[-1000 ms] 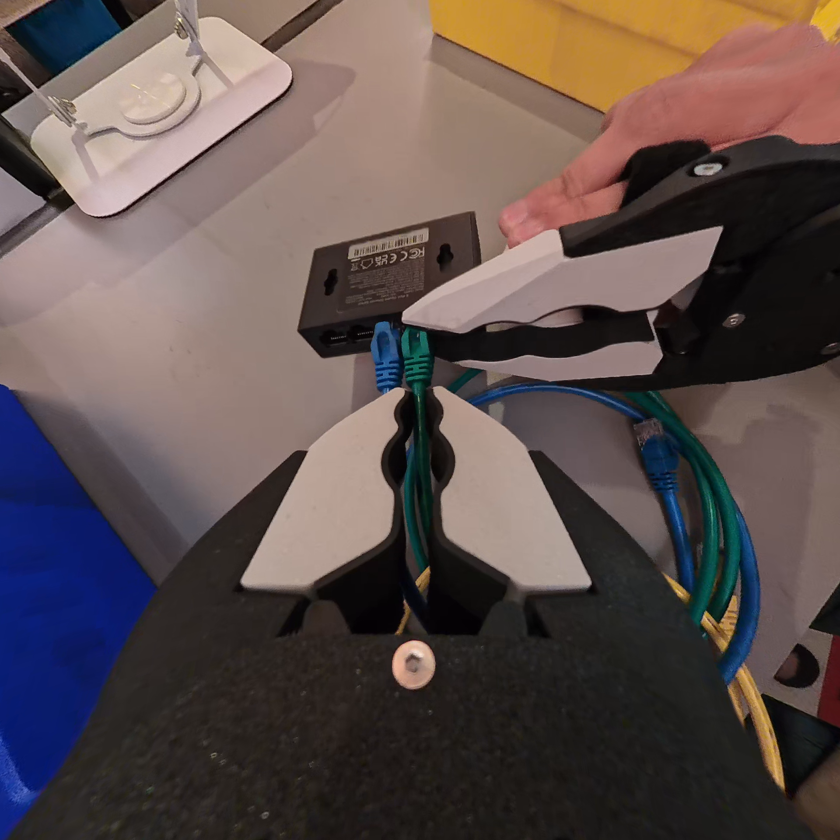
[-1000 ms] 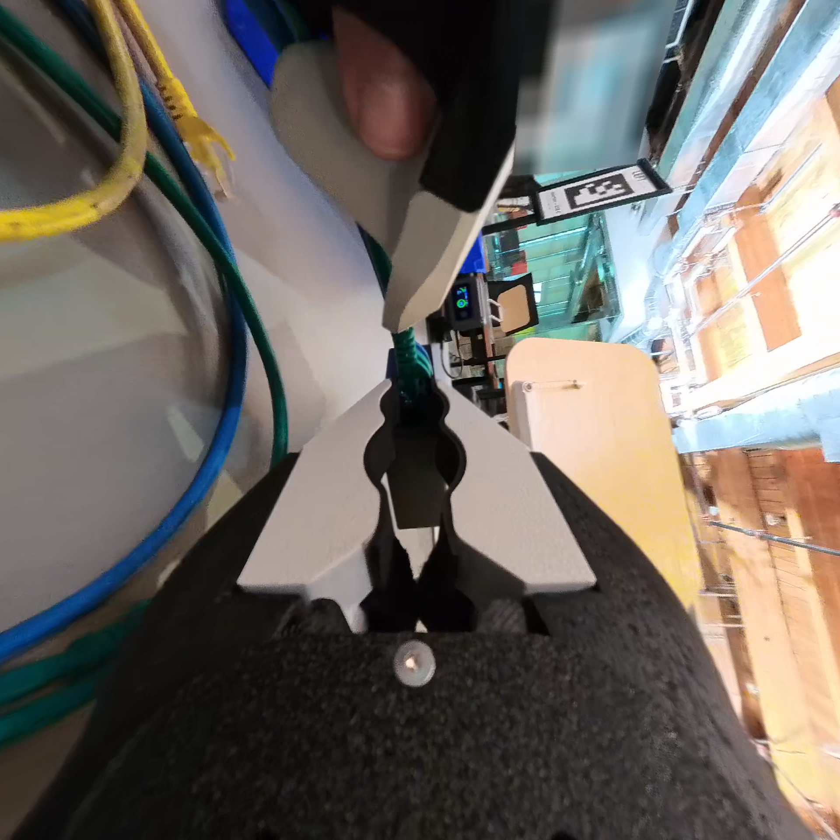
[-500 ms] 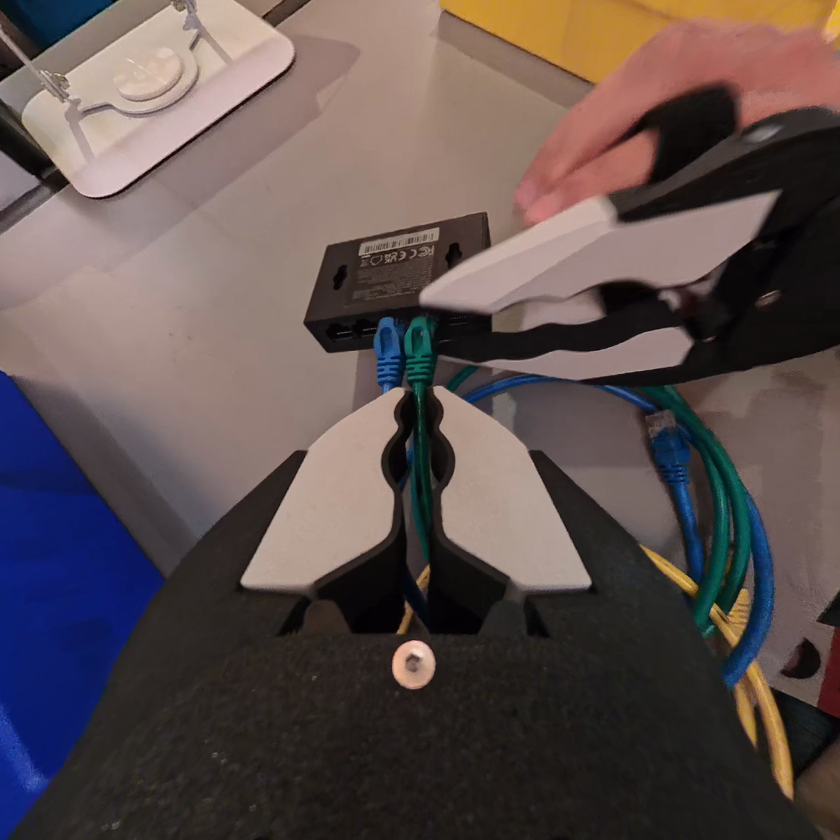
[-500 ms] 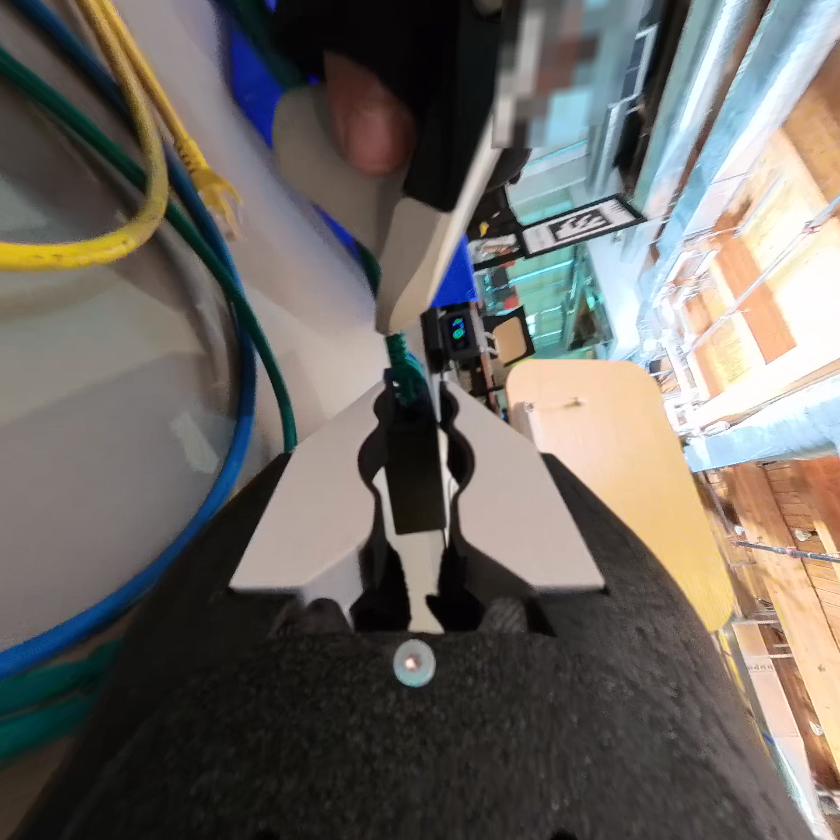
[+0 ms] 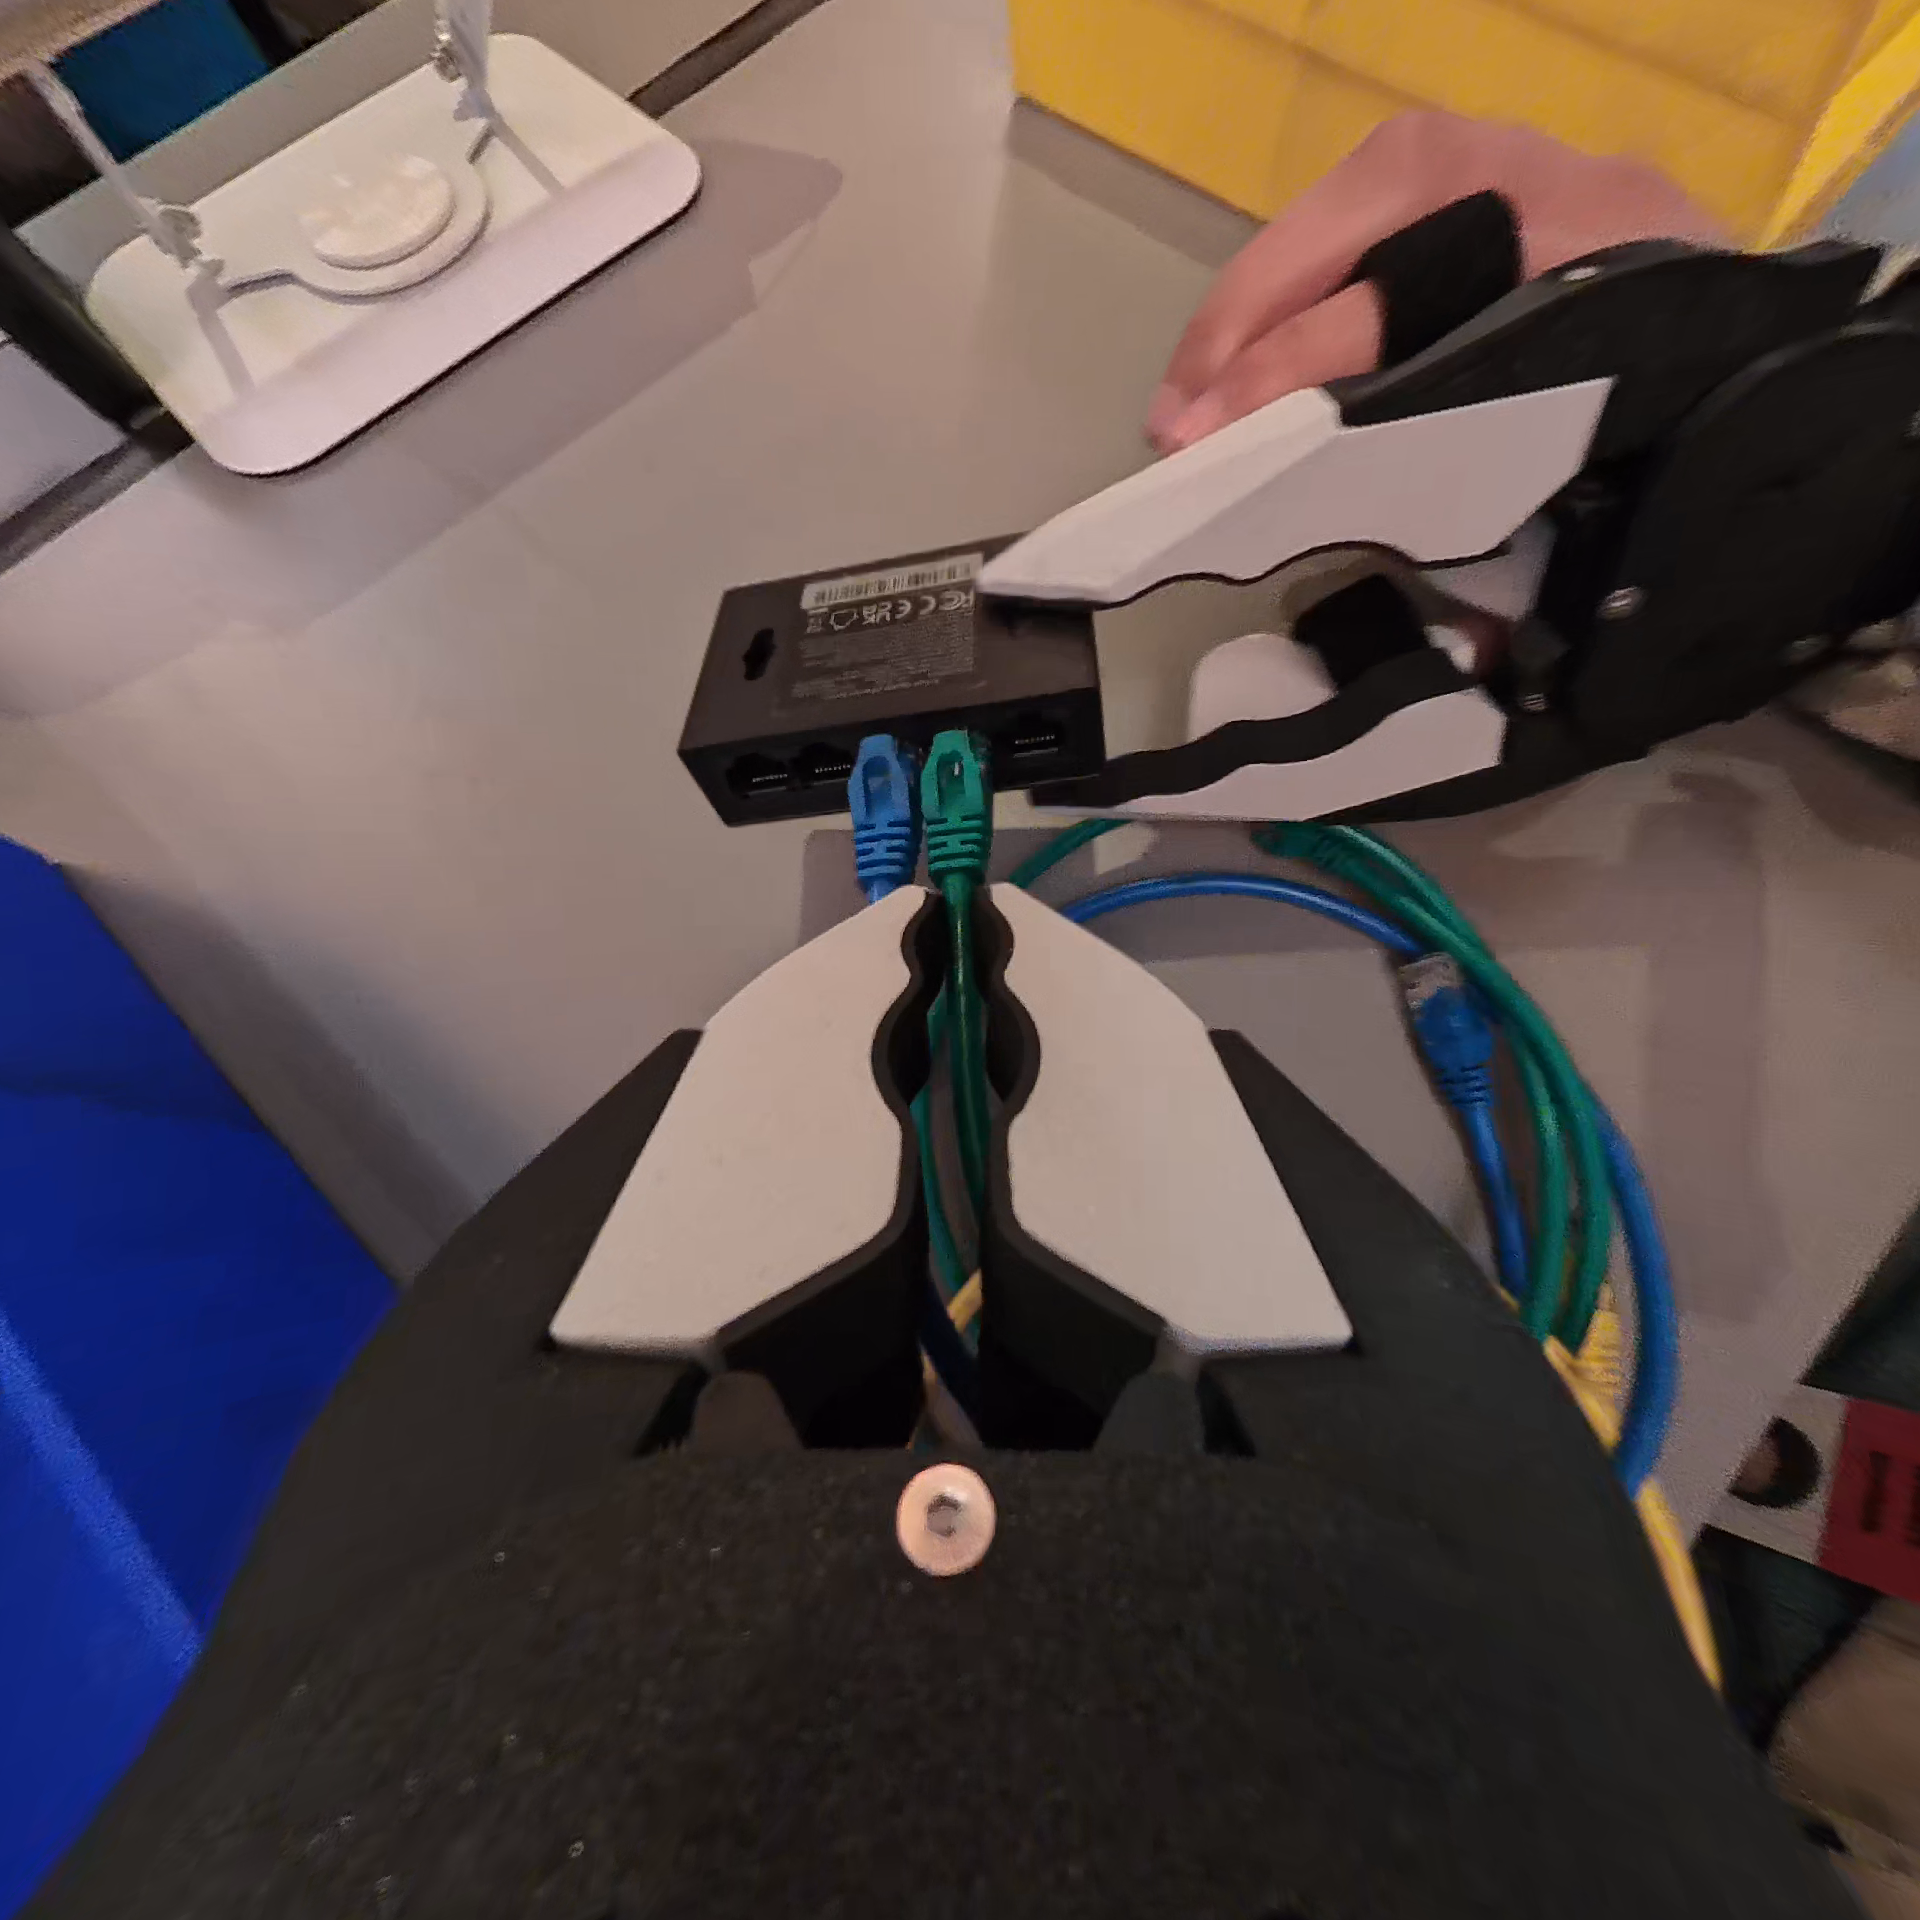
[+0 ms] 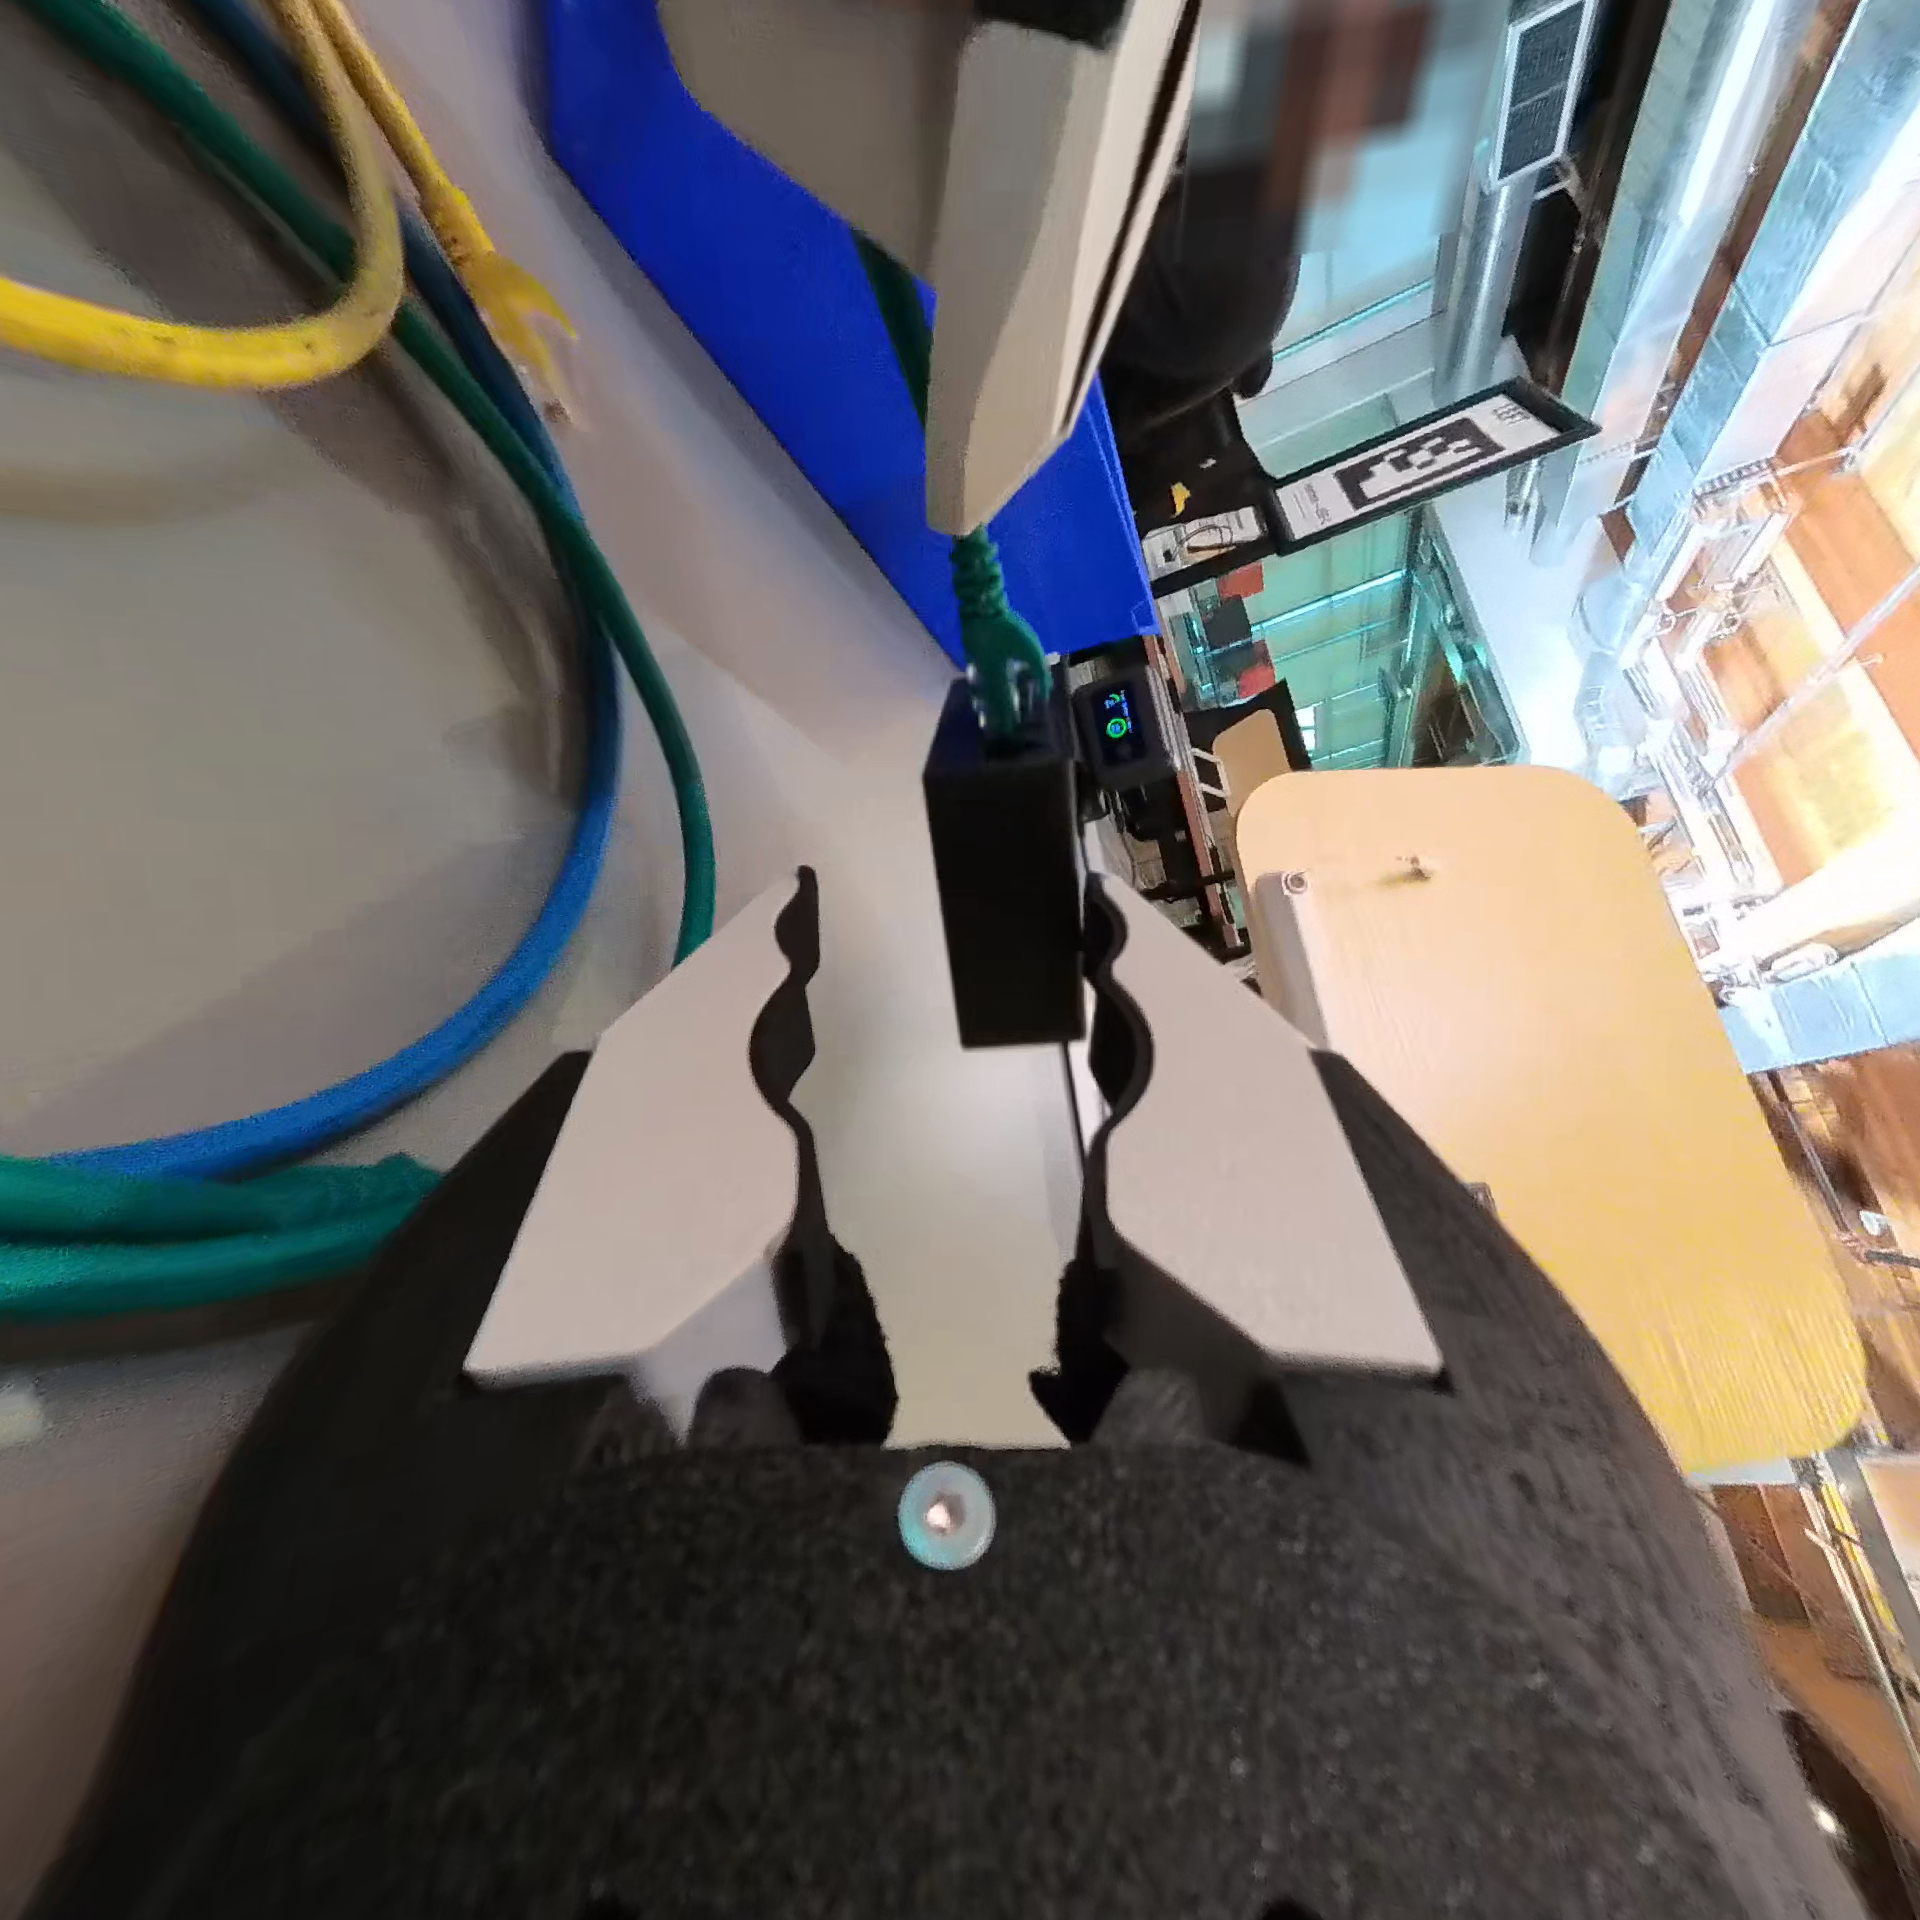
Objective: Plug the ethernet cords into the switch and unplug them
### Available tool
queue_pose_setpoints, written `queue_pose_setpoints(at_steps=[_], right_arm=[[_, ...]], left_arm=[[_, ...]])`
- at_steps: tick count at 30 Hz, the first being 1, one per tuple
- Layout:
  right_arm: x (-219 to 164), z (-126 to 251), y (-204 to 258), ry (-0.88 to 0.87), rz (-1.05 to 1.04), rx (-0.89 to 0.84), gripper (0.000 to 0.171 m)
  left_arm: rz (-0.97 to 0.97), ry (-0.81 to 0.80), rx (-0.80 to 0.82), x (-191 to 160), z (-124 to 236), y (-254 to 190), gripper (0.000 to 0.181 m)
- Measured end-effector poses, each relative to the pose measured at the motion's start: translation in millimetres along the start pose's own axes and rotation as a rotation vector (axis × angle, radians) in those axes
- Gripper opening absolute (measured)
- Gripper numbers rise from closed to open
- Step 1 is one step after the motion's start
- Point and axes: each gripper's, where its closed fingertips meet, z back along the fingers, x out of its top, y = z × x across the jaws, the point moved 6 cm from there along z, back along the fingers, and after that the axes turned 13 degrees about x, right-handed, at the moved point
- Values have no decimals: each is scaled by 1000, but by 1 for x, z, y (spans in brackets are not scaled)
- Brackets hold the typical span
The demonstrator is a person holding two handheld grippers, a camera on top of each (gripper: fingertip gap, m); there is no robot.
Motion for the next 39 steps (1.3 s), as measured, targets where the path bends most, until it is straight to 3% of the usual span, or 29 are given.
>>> queue_pose_setpoints(at_steps=[2, 3, 9, 11, 12, 15, 17, 21, 25, 27, 33, 36, 39], right_arm=[[4, -2, -2, -12, 20, -32, 45], [5, -2, -4, -5, 27, -56, 29], [-3, -7, -3, 83, 84, -10, 27], [-32, -13, -6, 290, 126, -37, 26], [-47, -14, -5, 304, 83, -1, 26], [-26, -5, -20, 180, -11, -58, 26], [-20, -10, -19, 189, 26, -70, 26], [-22, -14, -18, 193, 73, -95, 26], [-23, -13, -17, 205, 91, -108, 26], [-22, -9, -20, 200, 91, -131, 26], [-16, -5, -23, 278, 31, -75, 27], [-3, 0, -24, 267, 28, -78, 26], [7, 1, -24, 256, 39, -81, 26]], left_arm=[[-10, -7, -42, 1, 0, -8, 5], [-24, -9, -53, 1, -1, -12, 5], [-74, 9, -11, 0, -5, -20, 5], [-84, 17, 30, -1, 3, -13, 5], [-66, 6, 31, 0, 11, -8, 5], [-33, -4, -13, -3, 21, -3, 5], [-75, -9, -78, -7, 18, -14, 5], [-88, 4, -55, -7, -3, -28, 5], [-49, -56, -83, 3, -9, -33, 27], [-62, -111, -86, 12, -3, -29, 26], [-370, -222, 119, 29, 9, -13, 26], [-496, -208, 198, 30, 1, -16, 26], [-740, -166, 349, 29, -15, -19, 29]])
